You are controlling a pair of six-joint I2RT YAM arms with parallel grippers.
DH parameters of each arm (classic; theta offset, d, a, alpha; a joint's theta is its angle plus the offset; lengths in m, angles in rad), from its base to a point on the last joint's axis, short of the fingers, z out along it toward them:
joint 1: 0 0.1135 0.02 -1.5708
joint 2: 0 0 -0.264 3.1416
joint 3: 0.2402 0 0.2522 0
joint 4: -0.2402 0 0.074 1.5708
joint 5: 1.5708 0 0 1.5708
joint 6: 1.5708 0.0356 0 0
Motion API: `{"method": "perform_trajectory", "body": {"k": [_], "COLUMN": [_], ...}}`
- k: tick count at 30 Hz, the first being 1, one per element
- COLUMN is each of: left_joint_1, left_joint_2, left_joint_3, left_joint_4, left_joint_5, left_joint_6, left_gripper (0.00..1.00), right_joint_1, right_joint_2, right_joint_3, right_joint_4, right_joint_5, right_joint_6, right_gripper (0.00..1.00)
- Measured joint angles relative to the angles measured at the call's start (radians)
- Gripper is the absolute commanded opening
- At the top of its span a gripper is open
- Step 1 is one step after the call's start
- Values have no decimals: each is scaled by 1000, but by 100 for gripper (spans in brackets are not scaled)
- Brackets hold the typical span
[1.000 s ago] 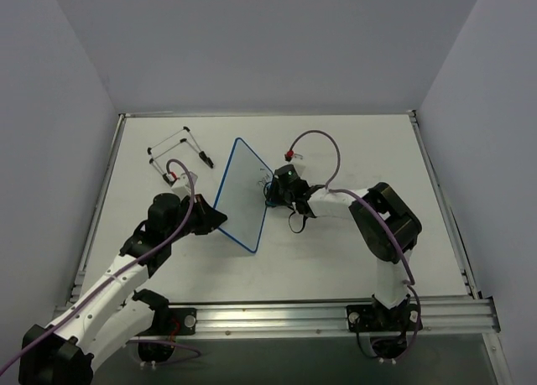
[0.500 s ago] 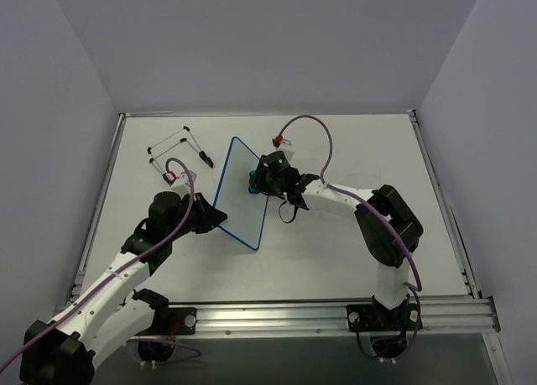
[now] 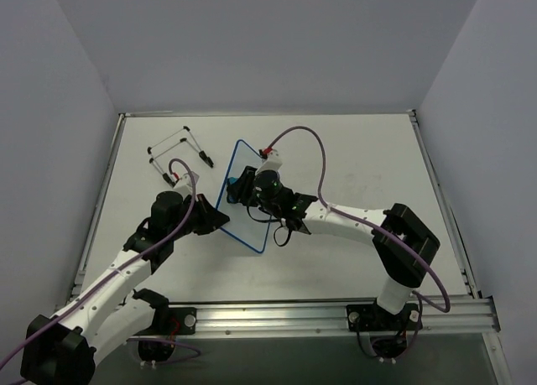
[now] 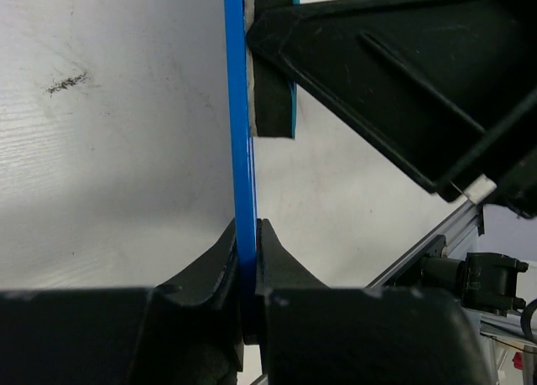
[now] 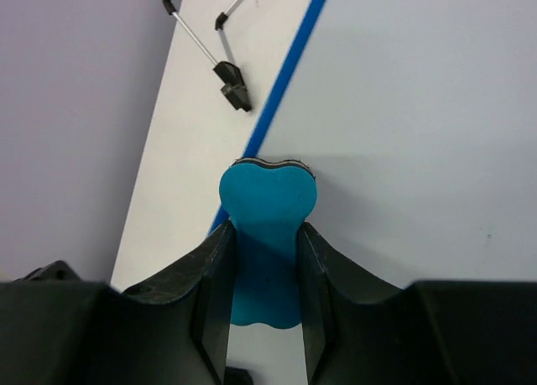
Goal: Erase the whiteboard
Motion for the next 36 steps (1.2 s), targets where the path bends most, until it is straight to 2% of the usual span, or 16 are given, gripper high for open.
{"method": "perform_trajectory", "body": {"k": [5, 13, 23, 27, 30, 36], "left_joint_1": [0, 0, 0, 0, 0, 0], "left_joint_2": [0, 0, -1, -10, -15, -18], "left_joint_3": [-4, -14, -14, -14, -11, -7], "left_joint_4": [-5, -35, -35, -31, -30, -31], "left_joint_5": [12, 21, 29, 35, 34, 21], "left_joint_6": [-9, -25, -26, -23, -19, -18], "left_gripper": [2, 2, 2, 2, 2, 2], "right_joint_1": [36, 37, -62, -132, -174, -176], "right_joint_2": [-6, 4, 25, 63, 109, 136], "right_joint_3": [-24, -141, -345, -358, -309, -191], "right_joint_4": [42, 198, 370, 344, 262, 108], "right_joint_5": [53, 74, 69, 53, 53, 52], "right_joint_6": [38, 123, 166, 141, 93, -6], "right_gripper": [0, 0, 0, 0, 0, 0]}}
